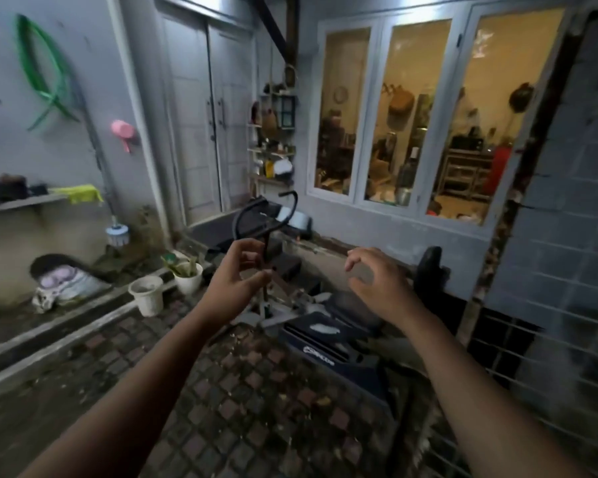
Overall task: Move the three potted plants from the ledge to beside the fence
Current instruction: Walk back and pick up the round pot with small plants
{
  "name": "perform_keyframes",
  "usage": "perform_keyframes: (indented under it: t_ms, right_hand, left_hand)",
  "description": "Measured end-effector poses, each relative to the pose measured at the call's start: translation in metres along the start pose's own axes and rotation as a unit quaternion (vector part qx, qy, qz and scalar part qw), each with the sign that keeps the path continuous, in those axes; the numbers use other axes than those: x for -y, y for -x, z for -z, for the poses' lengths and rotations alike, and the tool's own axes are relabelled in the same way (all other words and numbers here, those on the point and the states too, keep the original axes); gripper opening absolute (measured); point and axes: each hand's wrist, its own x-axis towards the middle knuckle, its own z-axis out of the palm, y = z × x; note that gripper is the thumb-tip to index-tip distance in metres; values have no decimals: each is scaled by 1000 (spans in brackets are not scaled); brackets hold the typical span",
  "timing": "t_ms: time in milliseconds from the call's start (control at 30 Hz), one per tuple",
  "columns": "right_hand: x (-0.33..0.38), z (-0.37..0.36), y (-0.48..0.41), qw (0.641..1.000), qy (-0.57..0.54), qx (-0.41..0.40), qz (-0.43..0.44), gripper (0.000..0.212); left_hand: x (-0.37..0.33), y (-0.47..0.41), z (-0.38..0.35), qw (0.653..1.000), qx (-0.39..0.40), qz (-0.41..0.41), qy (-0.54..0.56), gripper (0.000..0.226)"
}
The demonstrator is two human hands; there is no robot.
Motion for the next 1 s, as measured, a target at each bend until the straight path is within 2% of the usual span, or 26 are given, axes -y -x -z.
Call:
perform_keyframes:
  t_ms: [233,500,600,733,867,1000]
  right_hand:
    - [-54,-37,-161,995,-79,39,35,29]
    - [-105,-113,-290,988,-67,129,54,35]
    - [-122,-146,-328,982,-53,172,48,42]
    - [-134,-193,-381,952,20,303,50,61]
    - [-144,-240,-433,955,33,289,53,62]
    - [-167,-282,-483,930,78,358,33,70]
  left_hand:
    - [44,-129,-1,998,-62,22,-16,41]
    - [117,-236,29,987,-126,82,-52,40]
    - [153,-275,36,986,-107,106,-72,42]
    - [213,-331,51,982,-58,133,-123,46]
    - [276,-402,66,977,-57,176,-109,55]
    - [327,-480,62,963,-10,213,-164,75]
